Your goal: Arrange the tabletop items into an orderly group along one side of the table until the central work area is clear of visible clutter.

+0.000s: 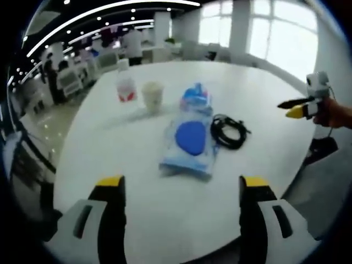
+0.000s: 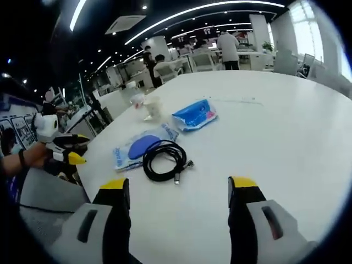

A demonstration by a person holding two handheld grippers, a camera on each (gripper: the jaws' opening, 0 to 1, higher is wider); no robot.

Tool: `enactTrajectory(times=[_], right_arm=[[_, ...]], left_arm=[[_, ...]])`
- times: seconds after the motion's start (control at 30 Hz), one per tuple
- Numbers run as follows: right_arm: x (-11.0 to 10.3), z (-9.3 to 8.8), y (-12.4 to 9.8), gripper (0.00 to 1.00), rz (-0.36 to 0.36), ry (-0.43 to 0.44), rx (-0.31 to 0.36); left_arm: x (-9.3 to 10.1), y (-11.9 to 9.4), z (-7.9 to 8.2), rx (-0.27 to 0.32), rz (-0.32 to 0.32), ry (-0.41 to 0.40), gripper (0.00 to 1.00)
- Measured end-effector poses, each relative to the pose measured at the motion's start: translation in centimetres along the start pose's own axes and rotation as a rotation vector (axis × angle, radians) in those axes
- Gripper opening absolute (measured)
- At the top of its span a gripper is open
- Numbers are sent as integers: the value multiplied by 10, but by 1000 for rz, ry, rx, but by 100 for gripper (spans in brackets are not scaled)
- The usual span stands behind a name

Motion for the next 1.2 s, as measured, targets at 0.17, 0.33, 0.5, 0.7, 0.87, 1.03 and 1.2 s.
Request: enactTrajectory(times=[0.17, 0.33, 0.5, 0.7, 0.87, 1.03, 1.2], right_arm=[[-6, -2, -1, 73, -22, 16, -3], [-8, -3, 2, 73, -55, 7, -17], [-7, -3, 6, 73, -100, 21, -25], [-4, 4, 9, 73, -127, 18, -28], [1, 18, 17, 73, -124, 5, -18], [9, 32, 36, 73, -99, -21, -29], [13, 47, 54, 73, -74, -44, -21]], left_arm=[[1, 3, -1, -7, -27, 10, 81], [3, 4, 6, 38, -92, -45, 81], [1, 7, 6, 42, -96, -32, 80], [4, 8, 7, 52, -127, -30, 79], [6, 11, 4, 41, -143, -32, 79], [-1, 10, 3, 41, -124, -61, 78], [-7, 10, 2, 45, -97, -88, 78]])
Point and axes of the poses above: the point that each gripper's makers call its tool centre point, and the gripper's own axes: y roughly forward along the fingers, x roughly to its right, z roughly out of its top, the point moved 5 cm from there along -y, roughly backward along the fingers, and after that the axes turned 1 degree about z, right-handed, at the moved point
